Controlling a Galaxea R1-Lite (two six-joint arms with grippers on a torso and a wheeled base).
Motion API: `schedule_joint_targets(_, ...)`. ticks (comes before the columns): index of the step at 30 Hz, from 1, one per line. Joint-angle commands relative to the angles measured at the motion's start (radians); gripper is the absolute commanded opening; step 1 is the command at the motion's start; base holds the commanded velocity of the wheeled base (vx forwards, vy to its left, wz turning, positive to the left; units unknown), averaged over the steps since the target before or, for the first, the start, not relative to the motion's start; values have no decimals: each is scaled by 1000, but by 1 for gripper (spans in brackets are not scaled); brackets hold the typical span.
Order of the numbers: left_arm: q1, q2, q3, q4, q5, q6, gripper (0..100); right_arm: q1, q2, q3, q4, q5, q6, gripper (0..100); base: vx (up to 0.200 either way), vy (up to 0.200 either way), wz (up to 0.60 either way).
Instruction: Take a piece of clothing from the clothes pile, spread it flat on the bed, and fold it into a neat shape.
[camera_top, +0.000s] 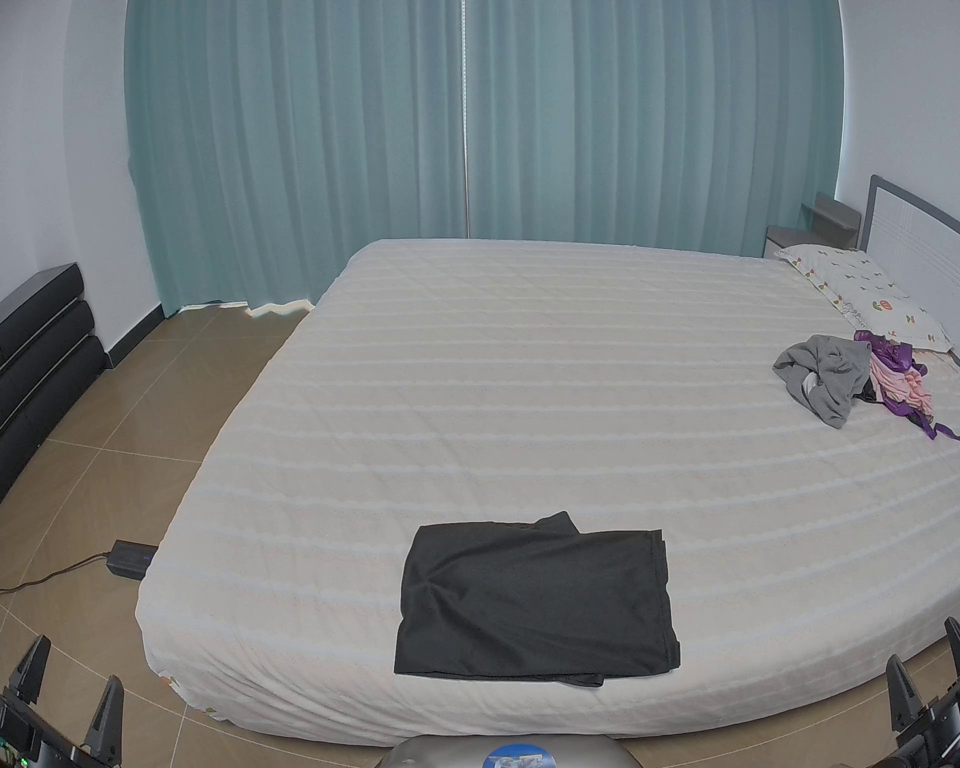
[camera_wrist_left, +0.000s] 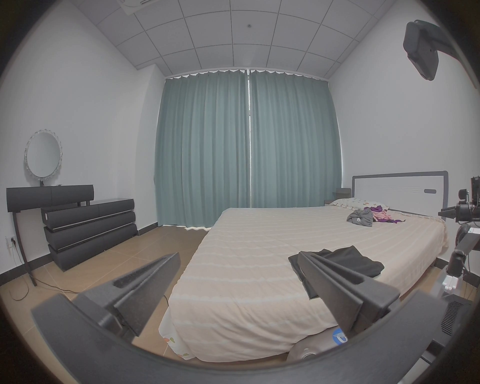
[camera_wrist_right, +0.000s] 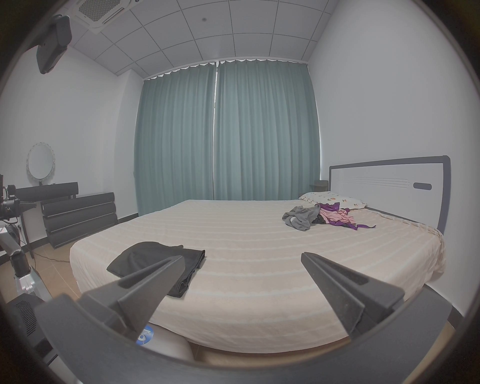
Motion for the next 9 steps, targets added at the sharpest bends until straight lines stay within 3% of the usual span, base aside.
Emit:
schedule_joint_targets(1, 0, -9, 16, 0, 0, 0, 100, 2, -13, 2, 0, 0, 0, 100, 0, 0, 0)
schedule_joint_targets(9, 0, -9, 16, 0, 0, 0, 100, 2, -13, 2, 0, 5, 6, 100, 0, 0, 0)
